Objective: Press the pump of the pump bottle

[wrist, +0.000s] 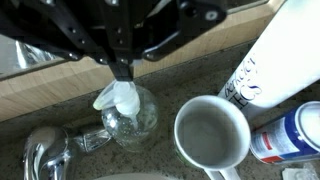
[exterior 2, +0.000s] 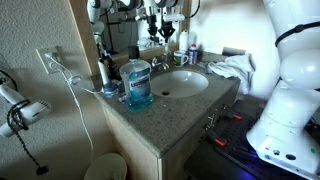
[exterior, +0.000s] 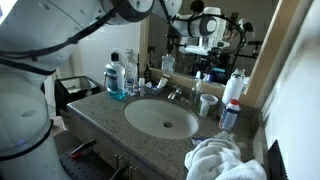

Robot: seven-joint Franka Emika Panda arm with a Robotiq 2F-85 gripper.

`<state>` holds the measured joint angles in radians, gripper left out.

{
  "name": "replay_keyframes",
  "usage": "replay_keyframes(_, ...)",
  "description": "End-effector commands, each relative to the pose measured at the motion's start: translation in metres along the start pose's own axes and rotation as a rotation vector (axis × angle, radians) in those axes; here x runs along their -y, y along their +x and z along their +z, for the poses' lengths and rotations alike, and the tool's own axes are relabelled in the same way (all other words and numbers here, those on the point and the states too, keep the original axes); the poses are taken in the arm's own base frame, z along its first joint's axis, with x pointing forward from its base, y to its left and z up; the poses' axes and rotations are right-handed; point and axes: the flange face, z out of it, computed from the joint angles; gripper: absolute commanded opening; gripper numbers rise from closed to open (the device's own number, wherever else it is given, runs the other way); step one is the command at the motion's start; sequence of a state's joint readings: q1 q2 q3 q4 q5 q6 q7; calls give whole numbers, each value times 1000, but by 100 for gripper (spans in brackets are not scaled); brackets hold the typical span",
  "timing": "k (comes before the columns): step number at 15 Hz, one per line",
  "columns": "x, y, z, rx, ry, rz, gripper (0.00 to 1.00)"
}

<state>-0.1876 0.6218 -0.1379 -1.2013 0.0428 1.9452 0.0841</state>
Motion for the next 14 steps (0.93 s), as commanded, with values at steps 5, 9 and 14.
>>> replay_keyframes(5, 2, -6, 5, 33, -11, 7, 0)
replay_keyframes(9, 2, -7, 7, 39, -15, 8, 0)
replay_keyframes(14, 2, -8, 7, 40, -18, 7, 0)
